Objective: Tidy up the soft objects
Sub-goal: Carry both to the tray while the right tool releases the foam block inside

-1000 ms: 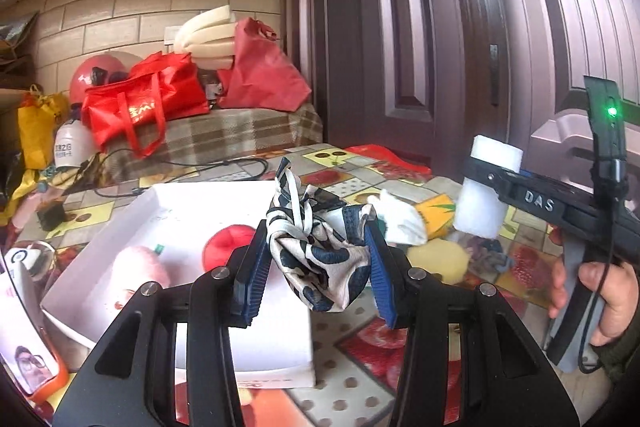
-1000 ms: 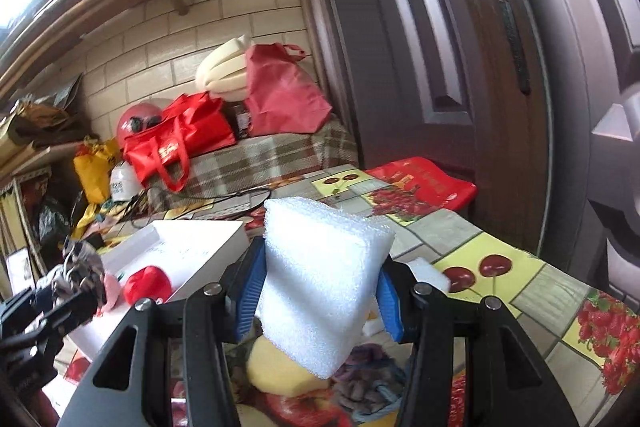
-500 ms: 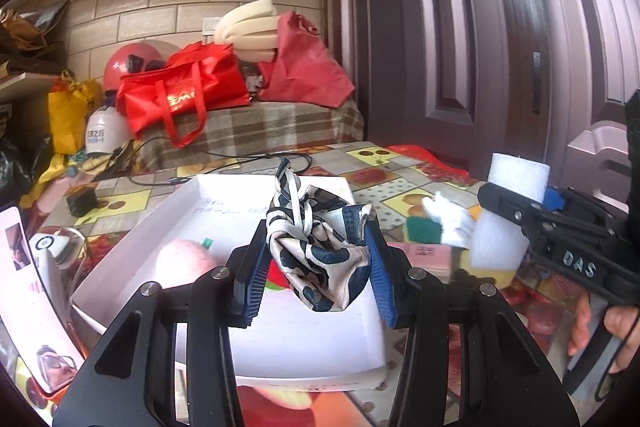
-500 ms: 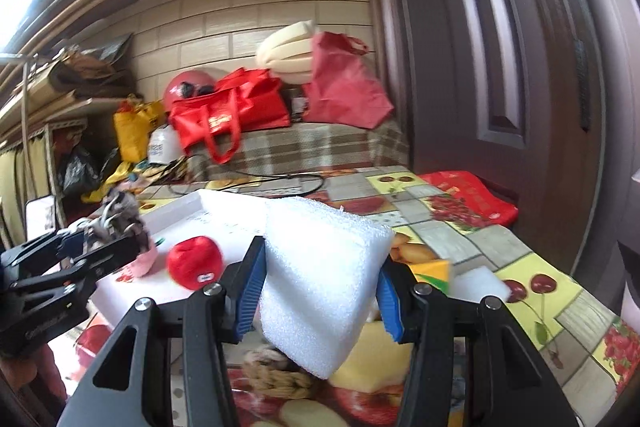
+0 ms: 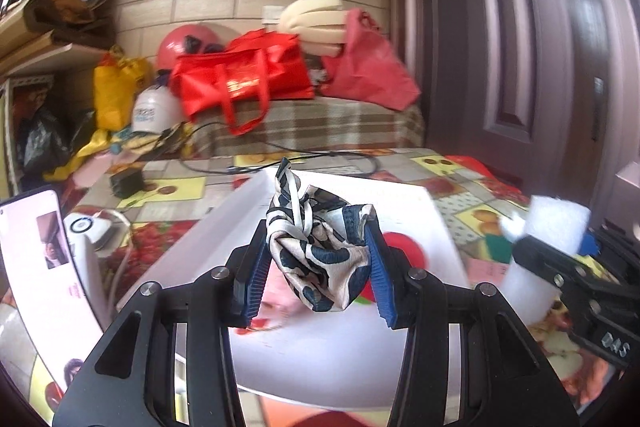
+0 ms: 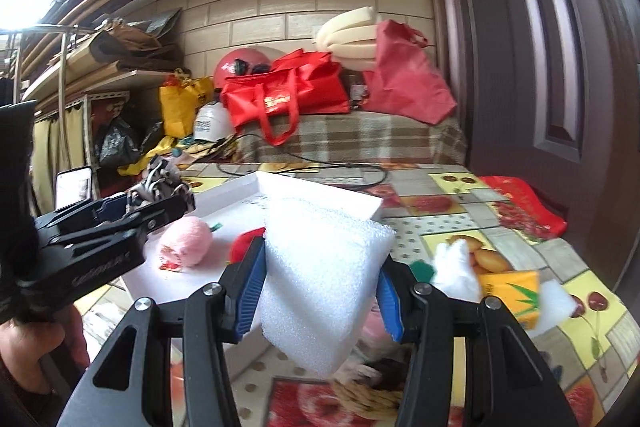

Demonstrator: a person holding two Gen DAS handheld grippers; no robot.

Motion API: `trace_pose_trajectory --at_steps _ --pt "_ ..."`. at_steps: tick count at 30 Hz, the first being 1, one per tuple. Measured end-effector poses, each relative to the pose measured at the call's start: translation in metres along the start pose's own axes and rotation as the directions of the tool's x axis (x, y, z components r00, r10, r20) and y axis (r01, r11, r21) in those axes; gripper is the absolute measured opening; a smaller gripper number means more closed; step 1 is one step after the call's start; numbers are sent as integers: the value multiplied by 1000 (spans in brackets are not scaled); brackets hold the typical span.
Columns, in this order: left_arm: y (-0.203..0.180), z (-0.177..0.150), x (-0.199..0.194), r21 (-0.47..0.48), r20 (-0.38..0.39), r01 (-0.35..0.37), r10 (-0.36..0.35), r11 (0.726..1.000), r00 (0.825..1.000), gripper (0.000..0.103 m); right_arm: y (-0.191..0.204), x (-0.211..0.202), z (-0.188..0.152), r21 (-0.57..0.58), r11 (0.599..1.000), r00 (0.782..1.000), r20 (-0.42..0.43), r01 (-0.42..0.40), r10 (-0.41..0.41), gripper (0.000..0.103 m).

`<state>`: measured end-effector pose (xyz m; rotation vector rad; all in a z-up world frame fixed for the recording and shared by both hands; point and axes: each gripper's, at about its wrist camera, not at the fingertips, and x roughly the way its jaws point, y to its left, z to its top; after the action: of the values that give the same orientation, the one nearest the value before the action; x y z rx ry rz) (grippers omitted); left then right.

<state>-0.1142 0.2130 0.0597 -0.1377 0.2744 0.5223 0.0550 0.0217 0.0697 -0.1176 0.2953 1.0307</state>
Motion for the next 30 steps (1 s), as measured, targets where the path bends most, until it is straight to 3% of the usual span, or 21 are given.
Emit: trace_pose_trajectory --at_steps 8,16,27,30 --pt "21 4 16 -28 -13 -76 76 997 997 45 37 29 7 -59 991 992 -42 -120 117 51" --pt "36 8 39 -58 -69 -114 110 992 992 45 50 55 5 -67 976 965 -178 -205 191 50" --pt "43 10 51 -87 -113 -123 113 989 987 45 48 84 8 -23 977 944 -267 -210 196 50" --pt "42 10 54 -83 -124 -127 116 988 985 45 45 94 11 -23 983 948 -271 -182 169 50"
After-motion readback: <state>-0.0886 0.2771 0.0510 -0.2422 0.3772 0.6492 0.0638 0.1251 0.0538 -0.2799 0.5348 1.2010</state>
